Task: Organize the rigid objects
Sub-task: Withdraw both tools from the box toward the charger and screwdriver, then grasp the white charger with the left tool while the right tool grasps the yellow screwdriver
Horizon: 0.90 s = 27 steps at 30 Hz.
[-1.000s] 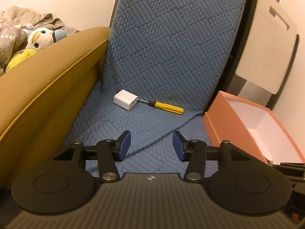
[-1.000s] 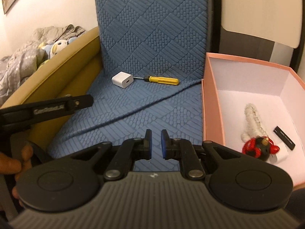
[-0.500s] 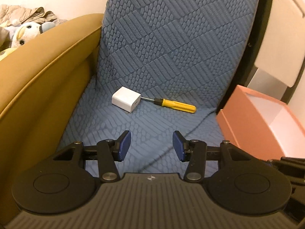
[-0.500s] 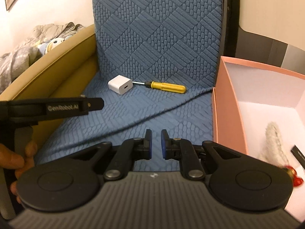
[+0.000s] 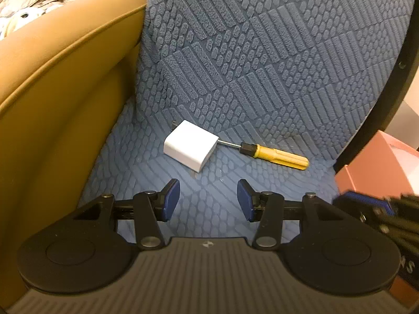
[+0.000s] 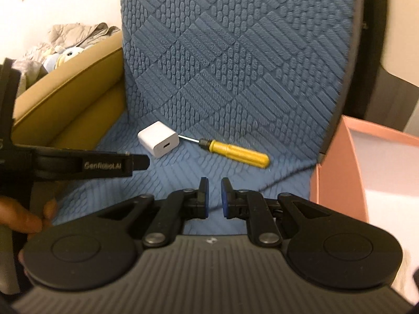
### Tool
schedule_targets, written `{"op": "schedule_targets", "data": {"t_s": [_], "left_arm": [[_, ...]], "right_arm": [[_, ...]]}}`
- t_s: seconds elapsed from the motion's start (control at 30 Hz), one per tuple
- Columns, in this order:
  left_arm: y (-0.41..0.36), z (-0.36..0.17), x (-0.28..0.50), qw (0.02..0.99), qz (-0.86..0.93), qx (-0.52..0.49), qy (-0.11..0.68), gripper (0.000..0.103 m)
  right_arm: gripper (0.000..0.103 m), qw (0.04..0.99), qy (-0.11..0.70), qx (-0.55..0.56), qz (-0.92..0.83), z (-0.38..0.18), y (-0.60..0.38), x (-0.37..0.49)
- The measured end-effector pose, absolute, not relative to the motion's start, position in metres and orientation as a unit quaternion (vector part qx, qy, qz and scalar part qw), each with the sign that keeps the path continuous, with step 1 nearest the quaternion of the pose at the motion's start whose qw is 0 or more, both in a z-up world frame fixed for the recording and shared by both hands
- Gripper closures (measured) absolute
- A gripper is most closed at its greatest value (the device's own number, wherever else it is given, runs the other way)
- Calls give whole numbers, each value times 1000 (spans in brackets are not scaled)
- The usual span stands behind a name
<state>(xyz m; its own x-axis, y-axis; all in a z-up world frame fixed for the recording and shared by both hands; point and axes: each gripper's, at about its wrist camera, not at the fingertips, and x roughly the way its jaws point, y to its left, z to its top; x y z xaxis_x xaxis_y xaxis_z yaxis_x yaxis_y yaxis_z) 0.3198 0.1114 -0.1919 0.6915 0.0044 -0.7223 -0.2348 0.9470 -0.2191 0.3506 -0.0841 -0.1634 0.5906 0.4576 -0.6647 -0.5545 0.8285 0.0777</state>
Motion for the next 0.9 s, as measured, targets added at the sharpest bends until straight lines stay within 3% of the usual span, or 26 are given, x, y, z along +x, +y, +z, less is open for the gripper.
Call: {"op": "schedule_targets", "data": {"t_s": [0.23, 0.4, 0.5, 0.67, 0.8, 0.9], "left_arm": [[126, -202, 345, 899, 74, -160, 401, 48], [136, -205, 365, 899, 86, -149, 403, 38], [142, -206, 376, 901, 92, -141, 401, 33], [149, -207, 386, 900, 87, -128, 407, 31], [147, -211, 395, 897, 75, -112, 420, 31], [149, -212, 400, 898, 73, -106, 422, 28]], "right_arm": [[89, 876, 362, -95, 305, -175, -65, 401], [89, 862, 371, -124, 321, -183, -56, 426], [70, 861, 368, -144, 320, -188, -51, 438], [66, 854, 382, -161, 315, -201, -50, 457], [45, 839, 415, -159, 313, -209, -49, 469], [44, 838, 413, -162, 317, -211, -45, 473]]}}
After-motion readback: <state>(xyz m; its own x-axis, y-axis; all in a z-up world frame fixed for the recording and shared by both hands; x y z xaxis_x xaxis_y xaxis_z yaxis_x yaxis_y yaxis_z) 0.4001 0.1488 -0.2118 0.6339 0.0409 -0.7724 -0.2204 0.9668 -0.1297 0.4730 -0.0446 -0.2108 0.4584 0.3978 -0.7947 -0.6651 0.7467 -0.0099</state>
